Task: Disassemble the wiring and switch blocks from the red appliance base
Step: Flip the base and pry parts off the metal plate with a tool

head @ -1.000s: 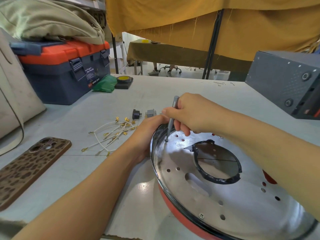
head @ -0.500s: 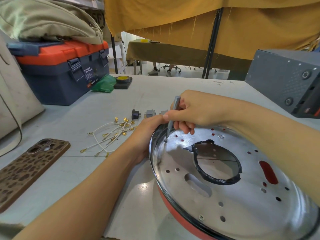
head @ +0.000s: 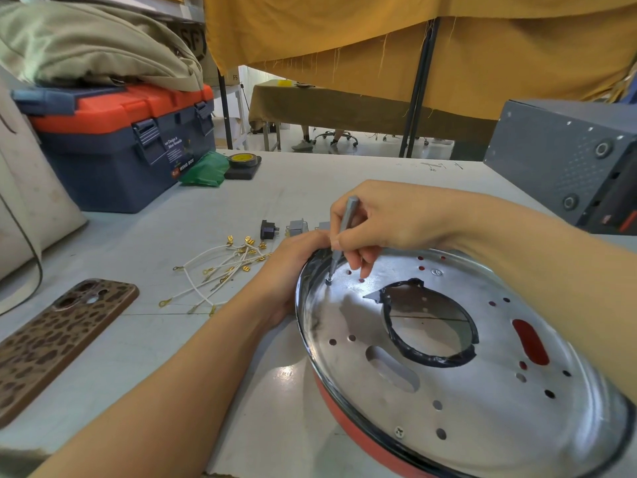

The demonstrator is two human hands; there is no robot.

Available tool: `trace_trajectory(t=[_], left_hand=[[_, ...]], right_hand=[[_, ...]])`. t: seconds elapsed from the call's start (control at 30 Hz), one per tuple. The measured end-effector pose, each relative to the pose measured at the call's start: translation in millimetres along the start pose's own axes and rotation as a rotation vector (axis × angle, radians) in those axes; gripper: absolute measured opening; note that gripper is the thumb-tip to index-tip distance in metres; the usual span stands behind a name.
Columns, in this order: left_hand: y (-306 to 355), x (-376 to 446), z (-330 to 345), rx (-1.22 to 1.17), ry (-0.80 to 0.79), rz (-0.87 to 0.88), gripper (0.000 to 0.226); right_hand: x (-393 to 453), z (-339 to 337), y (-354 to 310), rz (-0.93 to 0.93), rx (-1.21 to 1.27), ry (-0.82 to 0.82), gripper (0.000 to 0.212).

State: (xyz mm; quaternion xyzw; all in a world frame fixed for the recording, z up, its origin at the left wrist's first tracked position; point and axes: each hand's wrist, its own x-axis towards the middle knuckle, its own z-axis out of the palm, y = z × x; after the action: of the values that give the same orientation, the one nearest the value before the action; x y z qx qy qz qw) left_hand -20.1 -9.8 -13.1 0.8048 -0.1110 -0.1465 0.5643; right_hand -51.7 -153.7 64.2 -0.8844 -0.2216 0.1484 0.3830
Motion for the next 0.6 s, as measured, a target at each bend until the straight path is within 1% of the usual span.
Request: trace_trajectory(t=[0.07,0.1,0.17,0.27,0.33,0.4,0.5,0.6], left_hand=[[-1,-11,5,-0.093,0.013,0.088,0.027],[1,-14,8,-0.153,0.057,0.108,0.029],[-3,-21,6,-0.212,0.059,0.151,0.035],[-3,-14,6,-0.179,0.065,0.18,0.035],[-4,-13,5,-0.164,0.063,0.194,0.033],[-9,-11,5,-0.18,0.053,0.223,0.037],[-7,-1,7,-0.25,0.037,0.228,0.046],[-1,4,10,-0.242,0.064,0.16,0.038]], right_hand=[[-2,2,4,-0.002,0.042,0.03,0.012],[-2,3,7,-0.001,0.075,0.049,0.011],[-2,8,12,0.001,0.165,0.097,0.009],[0,18,19,-0.034,0.279,0.185,0.008],[1,24,23,-0.068,0.312,0.23,0.01],[2,28,25,-0.094,0.319,0.249,0.011],[2,31,25,-0.116,0.298,0.253,0.014],[2,32,25,-0.119,0.302,0.241,0.013]])
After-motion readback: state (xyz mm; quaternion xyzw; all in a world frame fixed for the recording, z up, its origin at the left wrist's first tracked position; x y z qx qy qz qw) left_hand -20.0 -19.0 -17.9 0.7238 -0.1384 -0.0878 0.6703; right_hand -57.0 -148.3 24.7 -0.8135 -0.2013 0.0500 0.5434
